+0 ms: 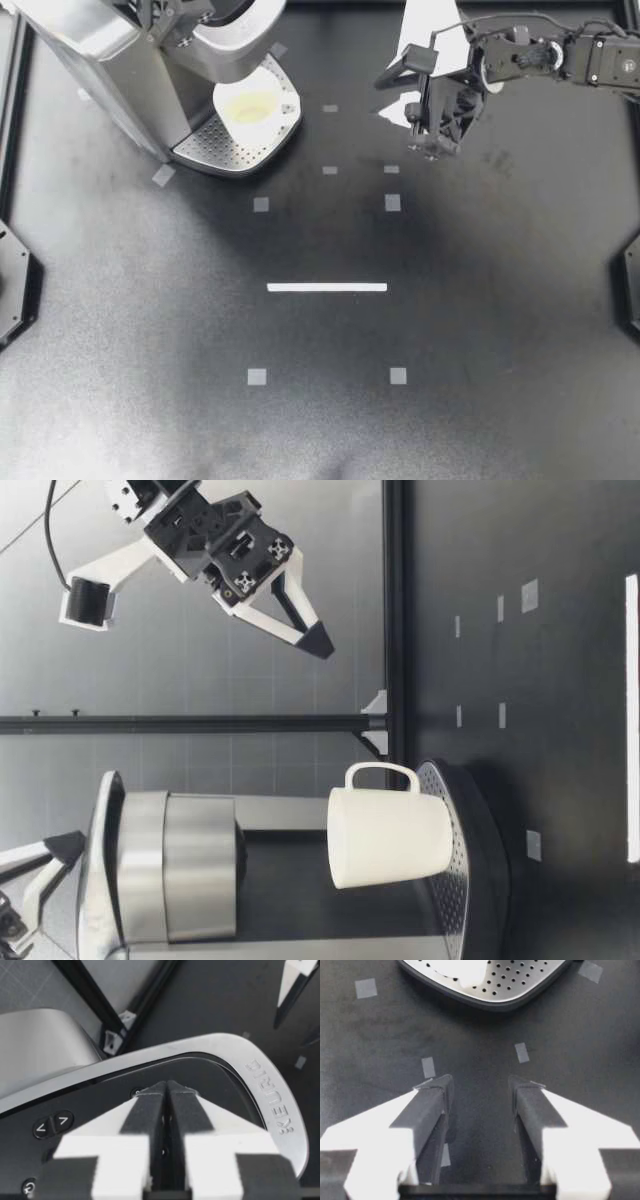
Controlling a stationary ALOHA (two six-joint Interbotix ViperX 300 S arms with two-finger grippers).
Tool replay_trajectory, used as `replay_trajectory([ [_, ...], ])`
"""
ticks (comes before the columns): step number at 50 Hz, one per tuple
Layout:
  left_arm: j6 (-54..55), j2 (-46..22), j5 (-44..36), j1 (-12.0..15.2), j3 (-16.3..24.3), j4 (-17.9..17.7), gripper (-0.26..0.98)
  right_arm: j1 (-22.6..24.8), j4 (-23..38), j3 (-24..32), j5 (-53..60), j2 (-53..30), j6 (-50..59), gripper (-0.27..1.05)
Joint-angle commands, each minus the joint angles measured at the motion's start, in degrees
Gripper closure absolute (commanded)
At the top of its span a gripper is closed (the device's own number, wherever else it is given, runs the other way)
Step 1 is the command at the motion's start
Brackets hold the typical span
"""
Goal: Place the coffee capsule inside the capsule container, then place the cup onto the center of the cup tray.
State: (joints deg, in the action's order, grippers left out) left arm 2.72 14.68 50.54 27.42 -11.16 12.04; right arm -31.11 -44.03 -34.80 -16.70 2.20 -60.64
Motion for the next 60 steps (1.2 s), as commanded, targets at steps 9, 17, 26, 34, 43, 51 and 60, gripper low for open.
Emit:
replay_trajectory([
  [9, 0.3, -1.1, 1.1, 0.3, -0.1, 0.0, 0.63, -0.3, -0.2, 0.8, 0.4, 0.5, 0.1, 0.30],
  [17, -0.6, 3.4, -9.8, 0.3, -2.1, 0.6, 0.63, -0.3, -0.3, 0.7, 0.4, 0.8, 0.1, 0.30],
  [26, -1.0, 8.0, -22.9, 0.3, -7.8, 0.5, 0.63, -0.3, -0.7, 0.7, 0.4, 2.0, 0.2, 0.30],
  [34, -1.0, 12.1, -34.2, -1.4, -13.3, 0.4, 0.63, 1.1, -2.6, 0.2, 0.4, 4.4, 0.1, 0.30],
  [43, -1.0, 15.1, -41.2, -8.3, -17.1, 0.5, 0.63, 3.5, -6.9, -1.0, 1.8, 7.5, 0.3, 0.31],
  [51, -0.6, 16.2, -46.3, -13.7, -21.5, 0.5, 0.63, 7.9, -11.0, -2.2, 4.2, 11.8, 0.2, 0.36],
  [60, 0.4, 16.8, -54.7, -16.3, -26.7, 0.3, 0.63, 13.7, -13.3, -3.8, 9.6, 15.1, 0.3, 0.43],
])
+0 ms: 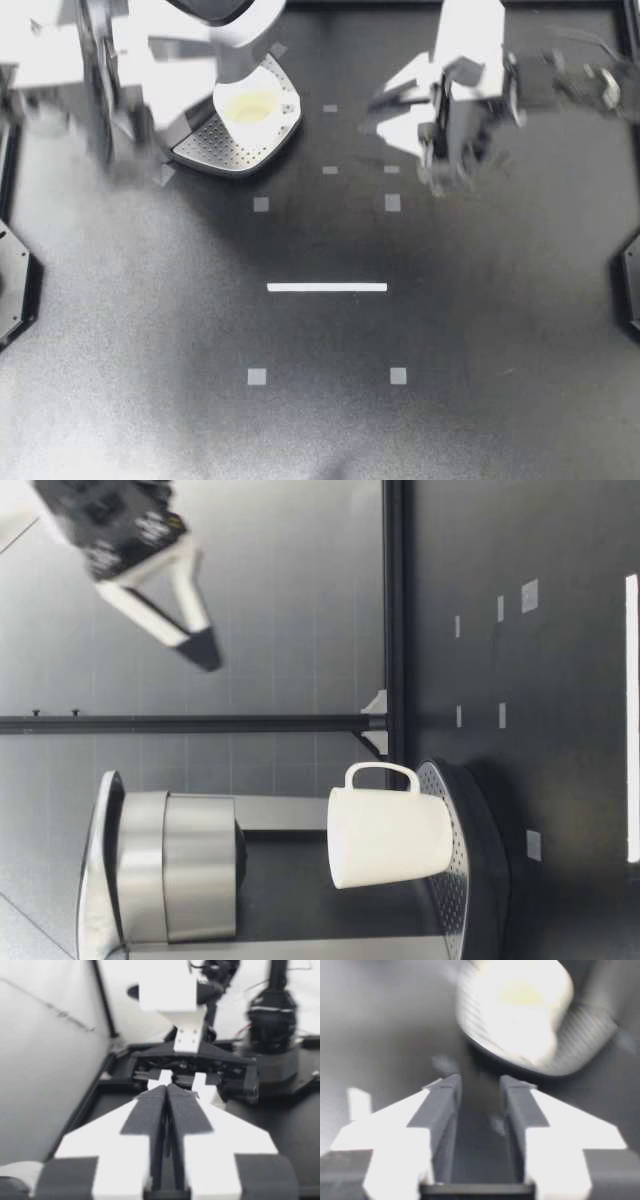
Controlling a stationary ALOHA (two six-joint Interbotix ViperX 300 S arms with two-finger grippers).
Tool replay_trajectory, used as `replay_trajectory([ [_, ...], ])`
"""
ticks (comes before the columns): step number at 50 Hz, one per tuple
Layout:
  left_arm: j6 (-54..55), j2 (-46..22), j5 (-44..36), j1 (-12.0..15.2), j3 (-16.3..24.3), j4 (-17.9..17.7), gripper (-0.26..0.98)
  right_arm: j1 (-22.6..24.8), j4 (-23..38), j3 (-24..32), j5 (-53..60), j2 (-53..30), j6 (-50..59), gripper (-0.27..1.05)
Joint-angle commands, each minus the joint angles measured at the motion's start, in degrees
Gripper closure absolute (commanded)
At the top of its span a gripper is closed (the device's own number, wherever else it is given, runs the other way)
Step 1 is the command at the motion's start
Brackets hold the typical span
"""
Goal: Place the coffee capsule inside the capsule container, then place the cup onto the center of the cup tray.
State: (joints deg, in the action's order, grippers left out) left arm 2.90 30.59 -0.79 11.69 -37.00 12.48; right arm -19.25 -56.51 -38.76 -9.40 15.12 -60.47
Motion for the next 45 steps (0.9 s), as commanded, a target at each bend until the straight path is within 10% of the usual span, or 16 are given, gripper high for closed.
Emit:
replay_trajectory([
  [1, 0.5, 0.9, -4.3, -0.5, -1.6, -0.2, 0.63, 2.5, -0.9, -0.1, 3.0, 2.4, 0.1, 0.43],
  [45, 3.4, 0.2, -22.1, -0.6, -12.7, -0.3, 0.63, 20.7, -1.2, -6.9, 30.3, 10.2, 4.6, 0.55],
])
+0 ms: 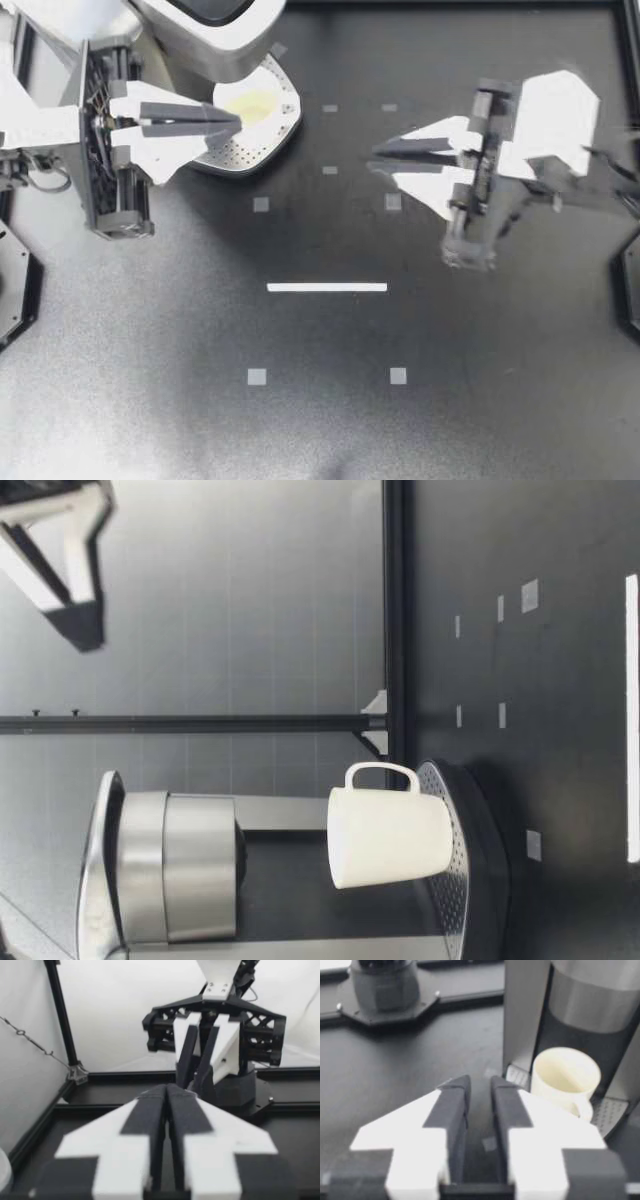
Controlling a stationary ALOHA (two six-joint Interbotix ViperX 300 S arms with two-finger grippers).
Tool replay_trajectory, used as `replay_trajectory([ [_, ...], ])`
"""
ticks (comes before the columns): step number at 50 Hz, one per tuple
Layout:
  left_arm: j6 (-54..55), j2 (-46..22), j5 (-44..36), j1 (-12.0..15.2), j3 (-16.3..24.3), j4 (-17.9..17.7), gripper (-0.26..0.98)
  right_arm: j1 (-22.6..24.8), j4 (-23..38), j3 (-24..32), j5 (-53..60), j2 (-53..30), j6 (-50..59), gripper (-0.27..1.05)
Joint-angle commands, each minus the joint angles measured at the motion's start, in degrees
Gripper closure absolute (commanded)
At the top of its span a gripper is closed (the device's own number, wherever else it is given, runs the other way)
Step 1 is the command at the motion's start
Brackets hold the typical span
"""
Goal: Place the coffee capsule inside the capsule container, then place the cup onto the center of the cup tray.
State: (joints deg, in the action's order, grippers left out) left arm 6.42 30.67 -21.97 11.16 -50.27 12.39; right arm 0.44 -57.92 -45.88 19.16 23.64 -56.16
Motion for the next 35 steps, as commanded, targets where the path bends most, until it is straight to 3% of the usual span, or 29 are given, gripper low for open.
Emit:
replay_trajectory([
  [1, -0.1, 0.0, -1.1, -0.1, 0.5, -0.1, 0.63, 1.1, 0.2, 0.1, 2.0, 1.8, 0.4, 0.56],
  [10, -0.2, -1.4, -2.6, -0.1, 0.2, -0.1, 0.63, 1.8, 0.8, -1.3, 2.9, 3.6, 3.5, 0.64],
  [35, -0.3, -2.7, -5.3, -0.1, -0.3, -0.1, 0.63, 1.7, 3.3, -1.8, 3.8, 4.6, 5.0, 0.64],
])
